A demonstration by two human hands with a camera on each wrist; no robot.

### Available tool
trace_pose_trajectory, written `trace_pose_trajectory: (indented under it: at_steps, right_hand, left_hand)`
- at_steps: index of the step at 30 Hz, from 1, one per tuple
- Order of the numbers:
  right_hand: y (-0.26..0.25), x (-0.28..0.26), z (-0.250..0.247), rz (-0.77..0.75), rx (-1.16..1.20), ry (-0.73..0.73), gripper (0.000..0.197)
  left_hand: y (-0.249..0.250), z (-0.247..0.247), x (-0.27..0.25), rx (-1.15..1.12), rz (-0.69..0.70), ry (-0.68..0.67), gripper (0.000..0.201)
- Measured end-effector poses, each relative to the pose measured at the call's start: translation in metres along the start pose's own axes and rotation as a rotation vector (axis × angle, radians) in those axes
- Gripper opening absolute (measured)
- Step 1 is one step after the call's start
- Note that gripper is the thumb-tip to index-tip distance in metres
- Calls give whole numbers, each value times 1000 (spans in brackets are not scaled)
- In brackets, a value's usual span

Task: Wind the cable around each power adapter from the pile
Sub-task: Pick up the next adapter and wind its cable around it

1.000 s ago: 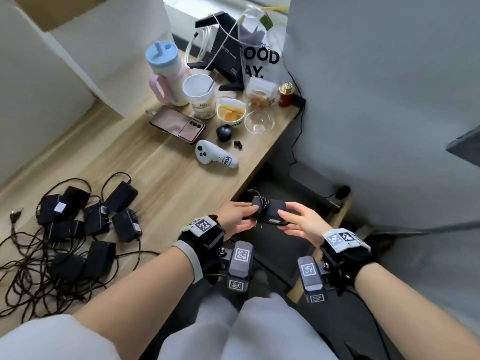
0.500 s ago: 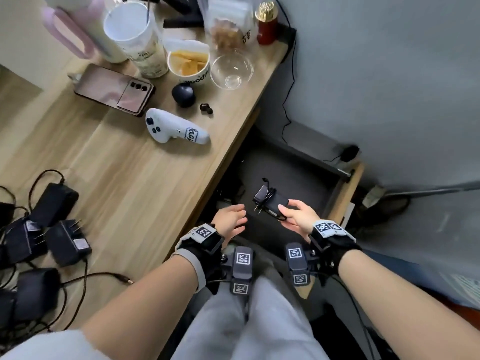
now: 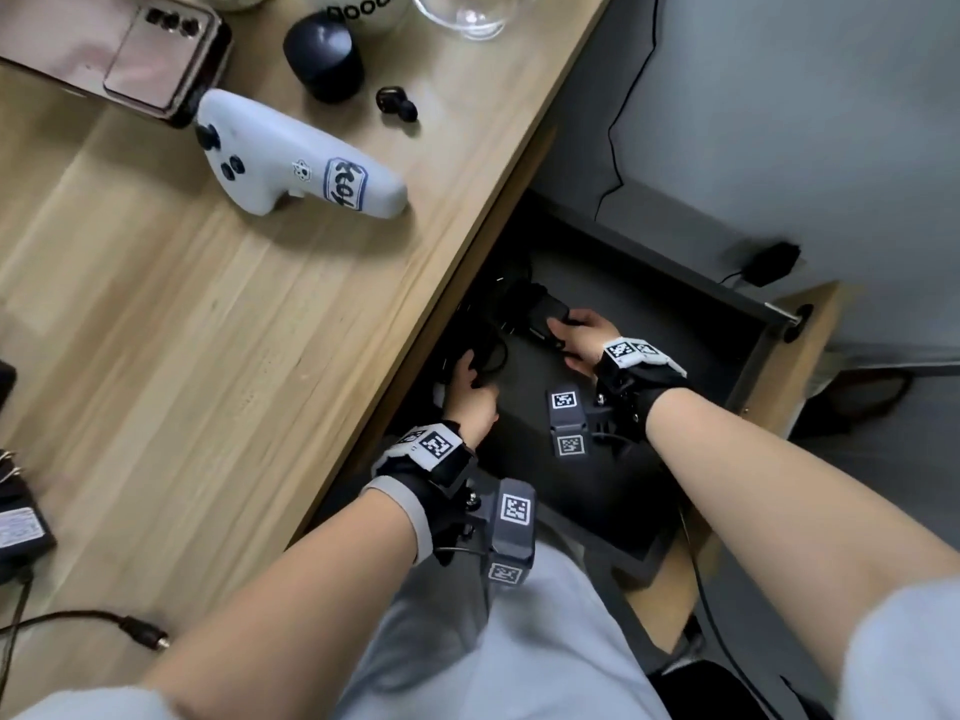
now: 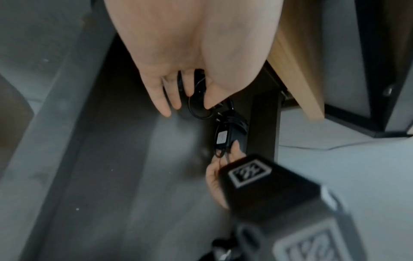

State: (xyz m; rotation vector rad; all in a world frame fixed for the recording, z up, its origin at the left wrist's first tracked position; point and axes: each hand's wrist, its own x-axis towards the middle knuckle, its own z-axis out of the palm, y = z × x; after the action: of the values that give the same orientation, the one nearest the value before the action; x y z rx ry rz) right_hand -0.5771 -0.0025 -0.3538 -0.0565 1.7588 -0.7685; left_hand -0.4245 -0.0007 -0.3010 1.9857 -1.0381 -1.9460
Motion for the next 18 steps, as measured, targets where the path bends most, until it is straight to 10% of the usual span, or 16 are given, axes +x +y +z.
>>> trace_pose_trajectory:
  at_steps: [18]
  right_hand:
    - [-11, -70, -28, 90, 109, -97, 35]
  left_hand:
    - [-1, -1, -42, 122, -84, -76, 50]
